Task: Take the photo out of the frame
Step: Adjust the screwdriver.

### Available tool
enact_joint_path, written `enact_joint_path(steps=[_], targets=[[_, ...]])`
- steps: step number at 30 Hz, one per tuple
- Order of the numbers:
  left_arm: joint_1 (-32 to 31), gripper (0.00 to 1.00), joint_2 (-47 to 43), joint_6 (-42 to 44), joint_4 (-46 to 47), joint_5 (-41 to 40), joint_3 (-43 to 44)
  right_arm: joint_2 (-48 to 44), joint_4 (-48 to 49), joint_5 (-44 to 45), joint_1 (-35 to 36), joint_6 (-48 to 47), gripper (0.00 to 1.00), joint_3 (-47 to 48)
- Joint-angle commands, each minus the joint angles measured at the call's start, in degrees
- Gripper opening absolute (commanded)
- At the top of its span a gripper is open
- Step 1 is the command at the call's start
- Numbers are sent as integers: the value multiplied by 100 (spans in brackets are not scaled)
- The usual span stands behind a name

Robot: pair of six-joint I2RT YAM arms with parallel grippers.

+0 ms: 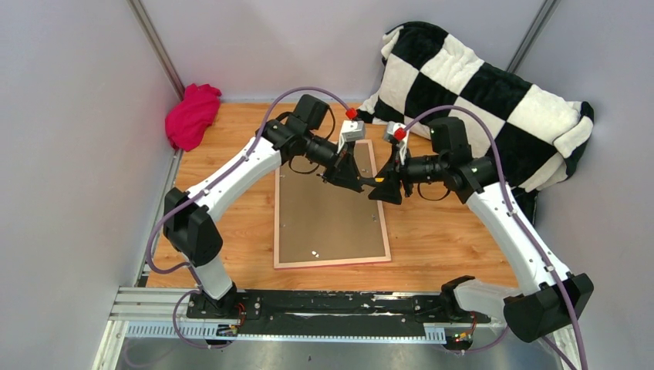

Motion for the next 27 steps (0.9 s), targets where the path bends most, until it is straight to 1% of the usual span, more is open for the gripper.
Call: enact_joint_path(steps=[1, 3, 5, 8, 9, 10, 13, 16, 20, 24, 27], targets=[[164, 0, 17, -119, 92, -31, 94, -322, 92, -762, -294, 139, 69, -43], [173, 0, -32, -212, 234, -6, -5, -350, 113, -892, -341, 137, 69, -64], [172, 0, -117, -654, 753, 39, -320, -348, 149, -1021, -352, 128, 70, -78], [213, 0, -467, -2029, 2657, 57, -1226, -389, 421, -1034, -360, 272, 71, -170], [221, 0, -565, -2381, 3158, 34, -1425, -418, 564, -1019, -356, 380, 72, -228], [223, 0, -622, -2545, 3385, 13, -1508, -456, 737, -975, -360, 498, 72, -305], [221, 0, -663, -2708, 3474, 19, -1518, -662, 1575, -760, -370, 918, 72, -687], [221, 0, -710, -3305, 4132, 90, -1722, -973, 2830, -599, -369, 1508, 74, -1293], [216, 0, -670, -3411, 4189, 72, -1746, -615, 3079, -940, -369, 2043, 74, -1111], [217, 0, -648, -3467, 4189, 42, -1789, -605, 4041, -1051, -365, 2763, 74, -1272], [211, 0, -720, -3577, 4452, 28, -1876, -549, 4163, -1101, -370, 2971, 74, -1198]])
